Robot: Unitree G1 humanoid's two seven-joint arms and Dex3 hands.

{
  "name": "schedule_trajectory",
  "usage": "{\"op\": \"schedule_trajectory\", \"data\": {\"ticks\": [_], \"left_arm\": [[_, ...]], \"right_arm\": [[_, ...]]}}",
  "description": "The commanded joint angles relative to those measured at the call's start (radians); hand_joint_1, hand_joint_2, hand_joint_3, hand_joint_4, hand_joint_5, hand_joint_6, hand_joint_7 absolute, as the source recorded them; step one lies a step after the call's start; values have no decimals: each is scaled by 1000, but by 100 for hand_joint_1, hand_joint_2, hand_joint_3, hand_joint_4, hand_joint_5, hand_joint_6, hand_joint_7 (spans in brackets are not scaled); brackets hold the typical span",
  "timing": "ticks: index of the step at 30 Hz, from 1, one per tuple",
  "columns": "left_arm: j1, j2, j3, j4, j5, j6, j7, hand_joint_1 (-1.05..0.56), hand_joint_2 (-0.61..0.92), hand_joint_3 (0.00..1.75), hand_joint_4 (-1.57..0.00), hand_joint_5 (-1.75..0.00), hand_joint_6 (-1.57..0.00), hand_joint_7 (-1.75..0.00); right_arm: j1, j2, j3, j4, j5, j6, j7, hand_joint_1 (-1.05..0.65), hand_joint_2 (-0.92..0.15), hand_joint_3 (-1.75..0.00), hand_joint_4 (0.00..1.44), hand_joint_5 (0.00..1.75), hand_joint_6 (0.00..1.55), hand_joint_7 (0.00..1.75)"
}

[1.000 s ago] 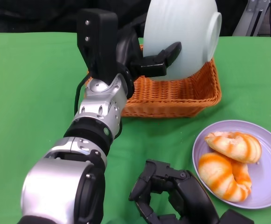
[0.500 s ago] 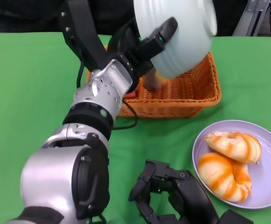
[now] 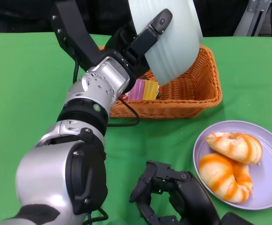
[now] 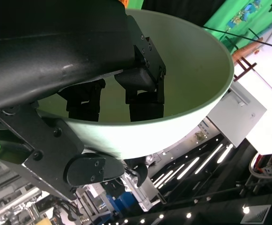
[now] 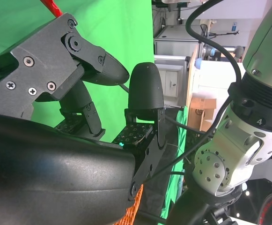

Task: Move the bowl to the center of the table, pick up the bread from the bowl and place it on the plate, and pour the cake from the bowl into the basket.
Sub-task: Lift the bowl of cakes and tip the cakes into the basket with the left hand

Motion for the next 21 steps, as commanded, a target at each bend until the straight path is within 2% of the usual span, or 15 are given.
{"op": "schedule_trajectory", "data": {"ticks": [1, 5, 10, 16, 17, 19, 21], "left_arm": [[-41, 17, 15, -9, -23, 10, 11, -13, 92, 54, -80, -153, -73, -150], [-47, 20, 29, -8, -40, 25, 35, -19, 92, 45, -81, -150, -71, -149], [-52, 19, 50, -11, -65, 49, 45, -19, 92, 45, -79, -151, -69, -149], [-51, 18, 33, -19, -53, 46, 49, -19, 92, 43, -79, -153, -70, -151], [-37, 16, -11, -35, -11, 7, 7, -17, 91, 47, -78, -154, -70, -152], [-20, 13, -68, -54, 41, -44, -48, -8, 76, 83, -76, -159, -71, -156], [-14, 12, -83, -58, 53, -59, -62, -6, 70, 97, -76, -160, -71, -158]], "right_arm": [[9, -4, -1, -3, -8, -3, -8, -19, -42, -121, 82, 171, 74, 133], [9, -3, -1, 0, -8, -3, -8, -20, -42, -121, 81, 172, 74, 134], [9, -4, 0, -2, -8, -5, -7, -18, -42, -122, 81, 172, 73, 134], [8, -4, -1, 2, -18, -13, -14, -18, -43, -121, 81, 172, 74, 134], [9, -3, -1, -1, -15, -7, -13, -18, -43, -121, 81, 172, 74, 134], [10, -2, 0, -5, -11, 0, -11, -18, -42, -121, 82, 171, 74, 134], [10, -2, 0, -5, -10, 1, -11, -18, -42, -122, 82, 171, 74, 134]]}}
